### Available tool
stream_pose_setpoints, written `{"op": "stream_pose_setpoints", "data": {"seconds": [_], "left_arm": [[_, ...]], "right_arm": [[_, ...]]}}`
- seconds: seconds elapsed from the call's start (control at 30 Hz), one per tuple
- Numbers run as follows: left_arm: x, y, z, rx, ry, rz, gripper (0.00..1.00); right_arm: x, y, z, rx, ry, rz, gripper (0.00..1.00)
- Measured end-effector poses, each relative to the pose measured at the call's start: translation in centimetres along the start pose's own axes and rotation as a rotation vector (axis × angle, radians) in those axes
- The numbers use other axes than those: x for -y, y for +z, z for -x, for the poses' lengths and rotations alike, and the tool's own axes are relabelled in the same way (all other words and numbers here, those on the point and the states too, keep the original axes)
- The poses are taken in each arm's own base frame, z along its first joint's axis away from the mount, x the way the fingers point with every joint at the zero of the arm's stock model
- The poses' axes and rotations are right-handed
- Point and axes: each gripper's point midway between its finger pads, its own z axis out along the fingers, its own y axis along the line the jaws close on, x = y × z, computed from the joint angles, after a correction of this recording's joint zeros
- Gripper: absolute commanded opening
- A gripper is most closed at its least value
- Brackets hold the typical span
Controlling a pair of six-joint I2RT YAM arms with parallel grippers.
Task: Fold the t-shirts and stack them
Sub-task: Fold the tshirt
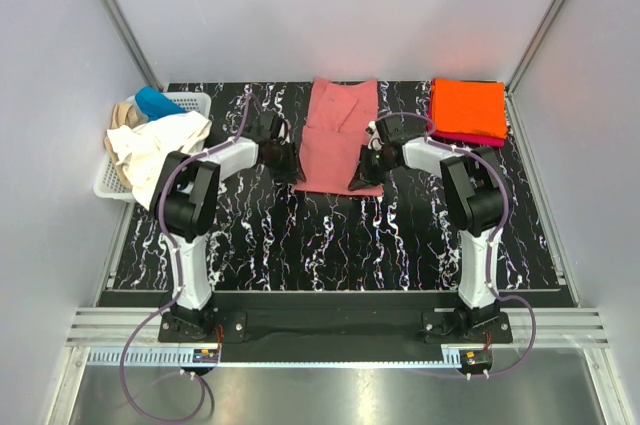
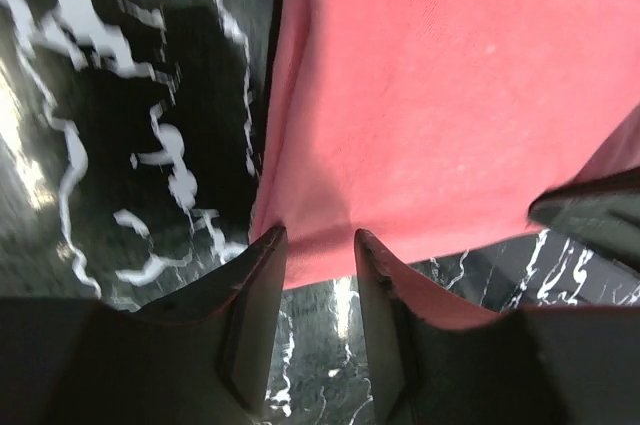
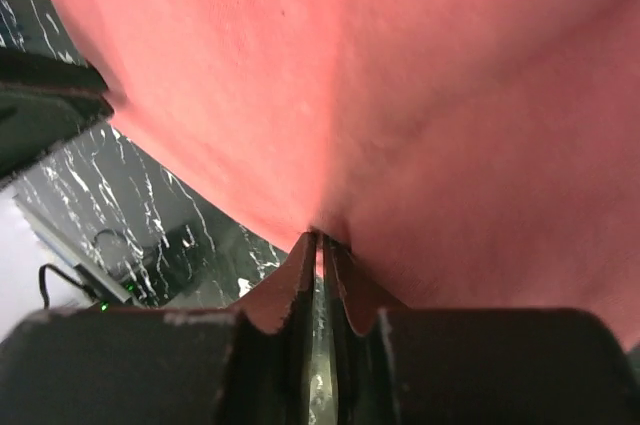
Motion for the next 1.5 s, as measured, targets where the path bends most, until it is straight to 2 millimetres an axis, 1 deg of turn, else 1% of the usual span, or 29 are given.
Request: {"op": "stream_pose_setpoints", "data": {"seconds": [0.1, 0.2, 0.33, 0.4, 0.47, 0.57, 0.63, 0.7, 0.73, 0.8, 0.83, 0.9, 1.03, 1.07, 1.1, 1.2, 1.33, 1.4, 1.5], "left_arm": [[-0.2, -0.3, -1.0, 0.019, -0.010, 0.000, 0.40], [-0.5, -1.0, -2.3, 0.027, -0.023, 0.005, 0.40], [-1.4, -2.5, -3.9, 0.020, -0.035, 0.048, 0.43], [-1.5, -3.5, -4.1, 0.020, -0.036, 0.066, 0.44], [-1.1, -4.5, -3.9, 0.039, -0.029, 0.062, 0.45], [-0.6, -5.4, -3.5, 0.059, -0.022, 0.052, 0.45], [-0.7, -5.3, -3.7, 0.053, -0.025, 0.052, 0.48], [-1.1, -5.1, -4.3, 0.039, -0.032, 0.056, 0.50], [-1.5, -4.9, -4.8, 0.027, -0.037, 0.063, 0.51], [-2.5, -4.6, -6.0, -0.002, -0.052, 0.080, 0.51], [-3.0, -4.5, -6.5, -0.012, -0.061, 0.088, 0.50], [-3.9, -4.3, -7.1, -0.030, -0.089, 0.097, 0.49], [-4.4, -4.4, -6.2, -0.010, -0.115, 0.084, 0.49], [-4.4, -4.4, -6.0, -0.006, -0.120, 0.083, 0.48], [-4.5, -4.4, -5.9, -0.003, -0.123, 0.082, 0.47], [-4.3, -4.1, -5.7, -0.001, -0.130, 0.063, 0.42], [-4.1, -3.7, -5.6, 0.000, -0.138, 0.037, 0.39], [-3.8, -3.7, -5.6, -0.001, -0.143, 0.022, 0.40], [-3.6, -3.6, -5.6, -0.002, -0.145, 0.003, 0.45]], "right_arm": [[0.7, -0.9, 0.0, 0.033, -0.009, -0.021, 0.15], [1.3, -1.4, -0.9, 0.030, -0.011, -0.038, 0.15], [1.2, -2.7, -1.9, 0.029, -0.012, -0.043, 0.16], [0.7, -3.6, -2.1, 0.038, -0.016, -0.038, 0.16], [0.1, -4.5, -1.9, 0.058, -0.027, -0.029, 0.16], [0.0, -5.2, -1.7, 0.085, -0.035, -0.040, 0.16], [0.6, -5.1, -1.8, 0.092, -0.031, -0.066, 0.15], [1.6, -4.8, -2.1, 0.087, -0.021, -0.099, 0.17], [2.2, -4.5, -2.3, 0.086, -0.016, -0.121, 0.18], [3.4, -4.0, -2.9, 0.073, -0.003, -0.157, 0.19], [3.9, -3.8, -3.3, 0.064, 0.008, -0.170, 0.21], [4.0, -3.8, -3.2, 0.072, 0.008, -0.171, 0.25], [3.9, -4.2, -3.1, 0.096, 0.020, -0.175, 0.35], [4.0, -4.5, -3.3, 0.104, 0.032, -0.185, 0.40], [4.1, -4.8, -3.4, 0.113, 0.050, -0.192, 0.43], [4.5, -5.3, -3.7, 0.136, 0.098, -0.214, 0.45], [5.2, -5.3, -4.2, 0.143, 0.159, -0.240, 0.45], [5.1, -5.4, -4.3, 0.151, 0.172, -0.237, 0.46], [5.2, -5.5, -4.5, 0.155, 0.184, -0.238, 0.46]]}}
